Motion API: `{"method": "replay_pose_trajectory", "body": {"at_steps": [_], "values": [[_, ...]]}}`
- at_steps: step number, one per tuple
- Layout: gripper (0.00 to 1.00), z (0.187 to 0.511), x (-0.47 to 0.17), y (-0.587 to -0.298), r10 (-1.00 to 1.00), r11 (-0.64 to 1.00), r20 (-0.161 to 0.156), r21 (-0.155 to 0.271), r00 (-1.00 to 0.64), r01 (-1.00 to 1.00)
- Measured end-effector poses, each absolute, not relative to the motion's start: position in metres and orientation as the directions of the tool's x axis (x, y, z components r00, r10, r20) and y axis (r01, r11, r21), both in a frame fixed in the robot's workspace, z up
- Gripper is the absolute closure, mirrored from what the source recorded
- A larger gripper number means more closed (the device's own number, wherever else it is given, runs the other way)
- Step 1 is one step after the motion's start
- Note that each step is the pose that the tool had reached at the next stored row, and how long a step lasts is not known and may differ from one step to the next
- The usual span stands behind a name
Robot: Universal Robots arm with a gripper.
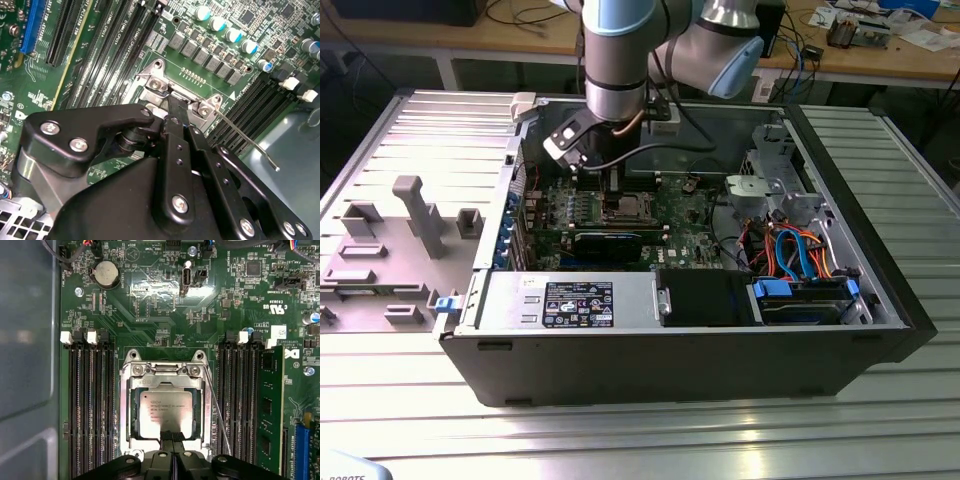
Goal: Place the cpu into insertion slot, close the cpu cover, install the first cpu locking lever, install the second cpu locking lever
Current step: 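Close the cpu cover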
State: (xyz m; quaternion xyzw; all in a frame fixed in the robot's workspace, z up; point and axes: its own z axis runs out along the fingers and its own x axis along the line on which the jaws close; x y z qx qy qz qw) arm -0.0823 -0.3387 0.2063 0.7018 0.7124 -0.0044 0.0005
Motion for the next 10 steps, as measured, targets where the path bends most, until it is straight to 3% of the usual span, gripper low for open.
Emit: {"method": "replay_pose_trajectory", "body": {"at_steps": [10], "values": [[0.89,0.2136,-0.0831,-0.3388,1.000,0.015,-0.007,-0.006,-0.015,1.000]]}}
